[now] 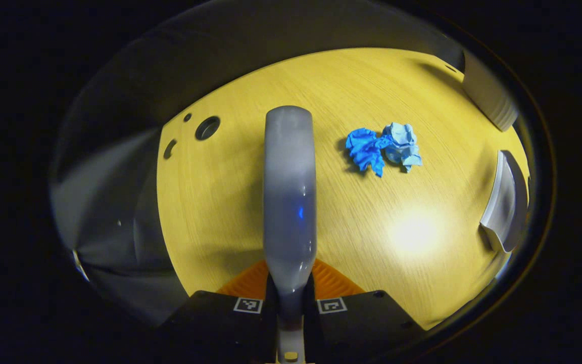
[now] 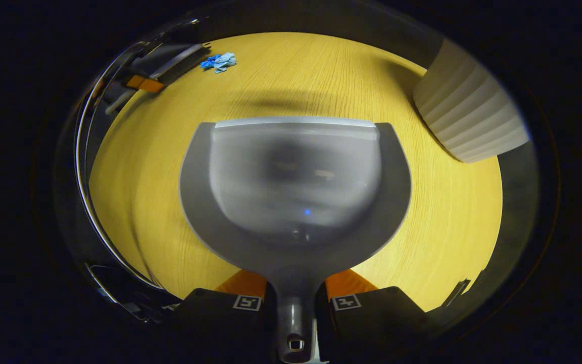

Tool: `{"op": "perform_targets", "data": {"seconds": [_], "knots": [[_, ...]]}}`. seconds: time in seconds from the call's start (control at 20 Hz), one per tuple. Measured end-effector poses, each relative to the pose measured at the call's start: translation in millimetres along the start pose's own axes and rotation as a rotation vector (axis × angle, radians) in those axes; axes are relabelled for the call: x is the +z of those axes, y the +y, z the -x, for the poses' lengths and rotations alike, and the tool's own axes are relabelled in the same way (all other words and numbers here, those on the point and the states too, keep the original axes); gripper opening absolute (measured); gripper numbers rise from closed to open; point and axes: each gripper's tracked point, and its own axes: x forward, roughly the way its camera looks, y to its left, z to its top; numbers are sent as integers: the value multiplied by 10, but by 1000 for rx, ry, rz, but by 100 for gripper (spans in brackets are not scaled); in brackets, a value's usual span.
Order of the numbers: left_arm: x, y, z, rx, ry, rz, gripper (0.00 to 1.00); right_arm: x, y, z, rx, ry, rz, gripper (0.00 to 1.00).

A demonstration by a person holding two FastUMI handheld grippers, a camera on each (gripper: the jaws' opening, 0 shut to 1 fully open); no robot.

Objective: Pick up the small broom and dustpan from the desktop, sweep the trash into the dustpan with the broom, and then empty the trash into the garbage bin.

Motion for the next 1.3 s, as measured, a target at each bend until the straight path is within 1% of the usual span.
{"op": "perform_targets", "data": {"seconds": [0.15, 0.25, 0.35, 0.4, 0.5, 0.55, 0.6, 0.7, 0.75, 0.8, 0.85, 0.9, 0.95, 1.0, 1.05, 1.1, 1.15, 1.2, 1.25, 1.3], "knots": [[265, -30, -67, 2, 22, -160, 25, 22, -25, -12, 2, -7, 16, 36], [451, -165, -37, -24, 24, -252, 25, 22, -46, -15, 4, -9, 30, 35], [611, -399, 21, -90, 7, -349, 27, 41, -53, -5, 9, -21, 37, 35], [630, -558, 94, -130, 1, -395, 25, 52, -56, -4, 9, -25, 42, 36], [588, -845, 198, -198, 9, -465, 25, 30, -73, -10, 6, -31, 62, 36], [564, -1031, 252, -225, 15, -493, 25, 31, -73, -18, 13, -32, 62, 36], [550, -1396, 337, -281, 7, -523, 26, 40, -72, -16, 22, -33, 58, 36], [482, -1703, 447, -354, 13, -552, 25, 44, -79, -8, 22, -41, 63, 35], [457, -1790, 503, -387, 21, -568, 24, 41, -70, 3, 24, -42, 61, 36], [402, -1960, 562, -421, 27, -575, 24, 52, -67, -1, 28, -43, 53, 36], [360, -2091, 626, -450, 34, -576, 26, 78, -71, -3, 28, -50, 53, 36], [350, -2206, 706, -471, 26, -575, 24, 83, -67, -3, 28, -59, 57, 36], [348, -2336, 811, -501, 25, -550, 25, 109, -72, 16, 28, -71, 55, 35], [358, -2399, 892, -515, 14, -549, 26, 70, -78, 15, 20, -67, 65, 35], [343, -2481, 951, -530, 17, -553, 23, 72, -81, 27, 16, -74, 74, 35], [311, -2560, 989, -551, 25, -541, 26, 94, -85, 37, 6, -95, 80, 35], [286, -2595, 1045, -600, 37, -503, 29, 95, -76, 13, -8, -107, 88, 35], [248, -2685, 1135, -657, 47, -452, 28, 91, -67, -6, -9, -124, 87, 35], [271, -2739, 1236, -677, 27, -405, 24, 95, -71, 9, -3, -132, 82, 36], [256, -2675, 1250, -650, 7, -379, 26, 91, -86, 5, -2, -138, 75, 36]]}}
